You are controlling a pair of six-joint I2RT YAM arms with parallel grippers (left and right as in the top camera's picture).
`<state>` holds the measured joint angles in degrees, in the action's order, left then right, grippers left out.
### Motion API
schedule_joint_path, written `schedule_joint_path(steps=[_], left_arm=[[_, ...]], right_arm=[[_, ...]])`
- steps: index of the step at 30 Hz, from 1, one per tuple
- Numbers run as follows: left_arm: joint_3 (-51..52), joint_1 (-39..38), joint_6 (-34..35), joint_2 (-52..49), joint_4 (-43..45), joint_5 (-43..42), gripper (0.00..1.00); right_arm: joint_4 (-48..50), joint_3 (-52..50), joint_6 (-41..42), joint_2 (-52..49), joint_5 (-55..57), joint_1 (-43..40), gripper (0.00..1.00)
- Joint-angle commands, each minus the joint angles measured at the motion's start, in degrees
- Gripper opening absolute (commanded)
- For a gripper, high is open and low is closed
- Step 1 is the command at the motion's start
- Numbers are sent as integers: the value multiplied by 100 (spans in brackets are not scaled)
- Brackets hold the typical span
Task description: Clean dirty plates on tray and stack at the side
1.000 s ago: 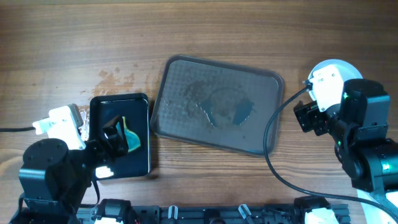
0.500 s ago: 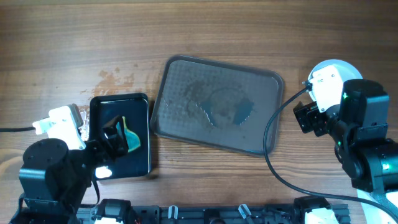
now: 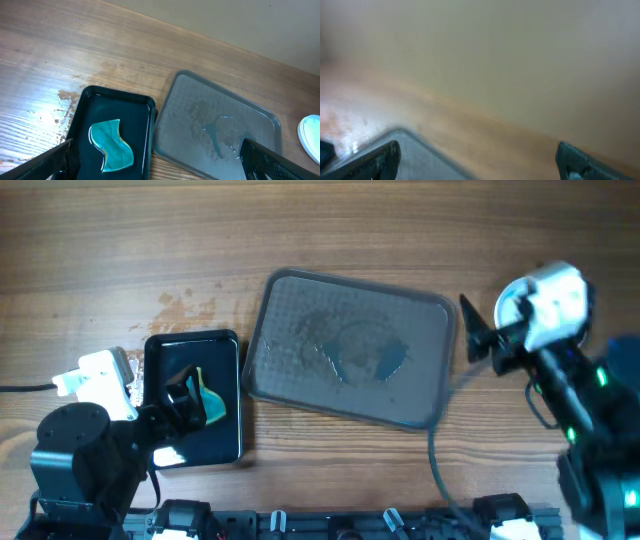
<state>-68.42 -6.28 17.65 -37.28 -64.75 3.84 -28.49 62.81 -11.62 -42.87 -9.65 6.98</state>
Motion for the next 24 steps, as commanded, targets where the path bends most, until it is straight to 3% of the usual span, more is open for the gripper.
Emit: schedule_joint_path(steps=[1,9,14,24], left_arm=[[-39,-26,-74,-11,17,76,100],[-37,-26,-74,-11,17,76,100],[-39,-26,-74,-11,17,76,100],[-39,-26,-74,-11,17,76,100]], right_arm=[[588,-997,603,1189,-249,13,100],[1919,-3471,800,3488,-254,11,100],[3388,-4732,1029,3877,-249,11,100],[5174,-6131,1025,4266,-243,7,100]])
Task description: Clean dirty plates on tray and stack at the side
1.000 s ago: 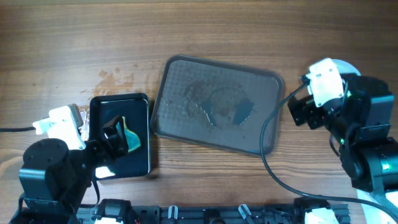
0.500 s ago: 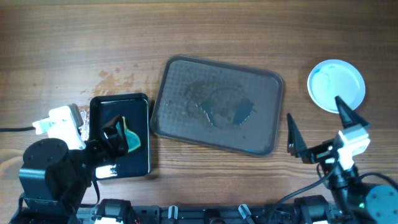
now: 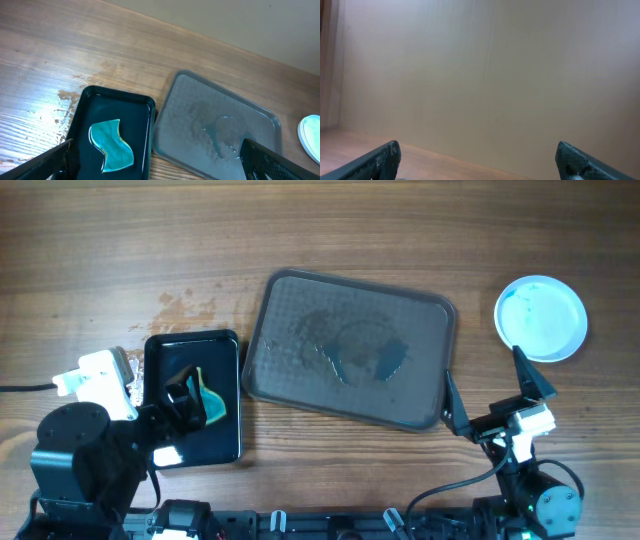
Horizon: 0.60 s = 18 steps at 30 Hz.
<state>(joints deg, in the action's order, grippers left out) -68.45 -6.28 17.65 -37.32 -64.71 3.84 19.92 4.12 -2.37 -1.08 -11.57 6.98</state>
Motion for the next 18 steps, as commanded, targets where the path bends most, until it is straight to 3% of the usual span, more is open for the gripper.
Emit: schedule_joint_path(steps=[1,6,9,15,18], left_arm=[[-35,-26,-74,-7,13,76,100],[-37,-26,-74,-7,13,76,100],[-37,-26,-74,-7,13,76,100],[-35,-26,-74,-7,13,76,100],[-37,-26,-74,-9,13,76,100]], right_arm=[[516,-398,87,87,-2,7,100],[260,-385,94,87,205,-326,100],[-326,-385,107,87,201,-776,100],[-1781,-385,157,87,31,-890,100],[-1939,-382,678,87,354,-890,100]])
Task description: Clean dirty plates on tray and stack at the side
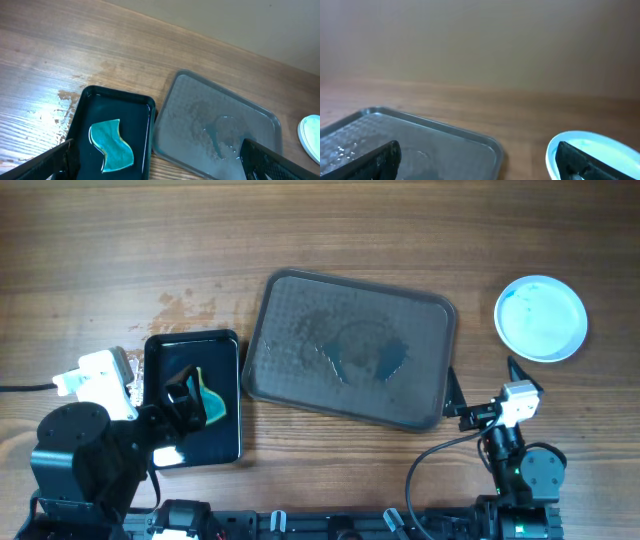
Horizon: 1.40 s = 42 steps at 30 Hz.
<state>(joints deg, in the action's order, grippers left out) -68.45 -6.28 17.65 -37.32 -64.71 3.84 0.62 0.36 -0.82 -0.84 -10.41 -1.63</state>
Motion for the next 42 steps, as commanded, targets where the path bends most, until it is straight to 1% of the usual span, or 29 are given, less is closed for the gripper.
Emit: schedule_joint_path(steps=[1,28,31,35,38,40,42], left_arm=[[-35,-26,-74,-7,13,76,100],[-35,-26,-74,-7,4,76,100],[-28,-26,-74,-9,-260,76,100],[87,-20,-74,-4,284,76,100],[614,-20,-72,356,1180,74,100],[1309,-20,-72,863,2100,74,100],[2507,50,-44,1718,3307,42,100]], right_arm=[[-31,-7,750,63,409,-28,100],[-31,-7,682,63,439,-28,100],[-31,-7,684,63,439,-28,100],[-31,-7,682,63,439,-28,100],[-31,-7,682,63,439,-28,100],[-33,-7,682,57,439,-28,100],[-31,-7,684,57,439,-28,100]])
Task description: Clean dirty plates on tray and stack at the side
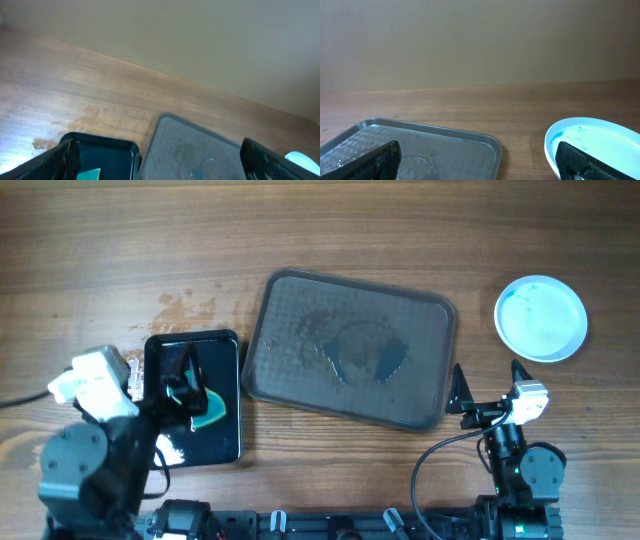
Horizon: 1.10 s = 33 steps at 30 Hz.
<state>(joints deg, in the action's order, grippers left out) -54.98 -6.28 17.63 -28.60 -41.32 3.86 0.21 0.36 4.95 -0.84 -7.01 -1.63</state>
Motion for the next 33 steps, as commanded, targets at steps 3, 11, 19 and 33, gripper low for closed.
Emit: schedule_joint_path(steps=[3,11,19,33], left_arm=[[2127,289,-28,1545,1803,-181,100],[4363,940,1110,2828,3314,-511,100],[5289,946,1137,2841,4588,-442,100],[5466,946,1117,2841,3696,-404,100]], right_arm=[[11,-7,105,57,98,-26,100],[11,-7,105,31,98,-26,100],[11,-7,105,26,98,-26,100],[11,-7,105,26,98,-26,100]])
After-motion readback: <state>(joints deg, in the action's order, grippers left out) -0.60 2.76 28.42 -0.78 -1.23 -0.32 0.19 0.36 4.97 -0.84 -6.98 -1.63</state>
